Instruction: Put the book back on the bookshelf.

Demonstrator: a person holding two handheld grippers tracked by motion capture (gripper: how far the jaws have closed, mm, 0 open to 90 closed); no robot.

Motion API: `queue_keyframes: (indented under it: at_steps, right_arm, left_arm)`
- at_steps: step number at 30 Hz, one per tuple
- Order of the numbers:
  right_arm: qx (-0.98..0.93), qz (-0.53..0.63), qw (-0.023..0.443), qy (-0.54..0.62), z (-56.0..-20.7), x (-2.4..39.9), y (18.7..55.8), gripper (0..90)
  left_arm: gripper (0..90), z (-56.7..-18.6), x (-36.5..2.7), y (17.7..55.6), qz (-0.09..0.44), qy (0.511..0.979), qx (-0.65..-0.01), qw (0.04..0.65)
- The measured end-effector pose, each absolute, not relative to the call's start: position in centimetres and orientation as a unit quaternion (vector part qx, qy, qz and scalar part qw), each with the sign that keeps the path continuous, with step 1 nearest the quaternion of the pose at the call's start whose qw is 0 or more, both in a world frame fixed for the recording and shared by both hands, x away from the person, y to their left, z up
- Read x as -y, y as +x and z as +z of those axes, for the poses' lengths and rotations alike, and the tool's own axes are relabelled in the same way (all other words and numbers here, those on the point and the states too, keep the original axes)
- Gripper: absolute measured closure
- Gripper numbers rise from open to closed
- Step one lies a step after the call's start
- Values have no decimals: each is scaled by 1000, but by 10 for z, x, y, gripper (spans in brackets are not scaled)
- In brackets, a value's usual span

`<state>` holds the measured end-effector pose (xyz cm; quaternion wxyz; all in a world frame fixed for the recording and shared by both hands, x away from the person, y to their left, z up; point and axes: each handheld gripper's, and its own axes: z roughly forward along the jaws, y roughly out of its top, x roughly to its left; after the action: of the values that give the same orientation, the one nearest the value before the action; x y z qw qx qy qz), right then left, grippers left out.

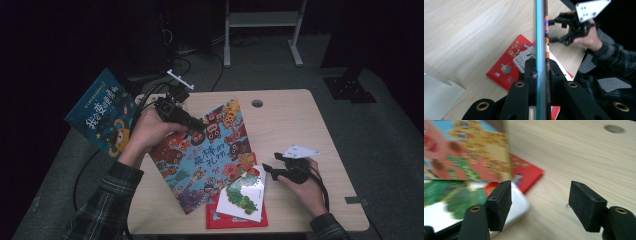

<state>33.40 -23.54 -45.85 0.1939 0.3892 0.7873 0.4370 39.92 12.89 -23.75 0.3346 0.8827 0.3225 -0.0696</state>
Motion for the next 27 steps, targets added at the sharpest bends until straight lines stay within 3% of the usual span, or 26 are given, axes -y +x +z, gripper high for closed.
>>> queue_keyframes:
  at_steps: [6, 13, 27]
  right_arm:
    - [-762, 430, 210, 435, -463, 257, 352, 330]
    - [-756, 375, 229, 485, -474, 274, 372, 261]
    - [-753, 341, 228, 515, -486, 281, 380, 217]
  left_arm:
    - [808, -231, -128, 396, -47, 888, -325, 321]
    - [808, -228, -131, 393, -32, 892, -322, 316]
    - [809, -220, -151, 387, -15, 887, -332, 320]
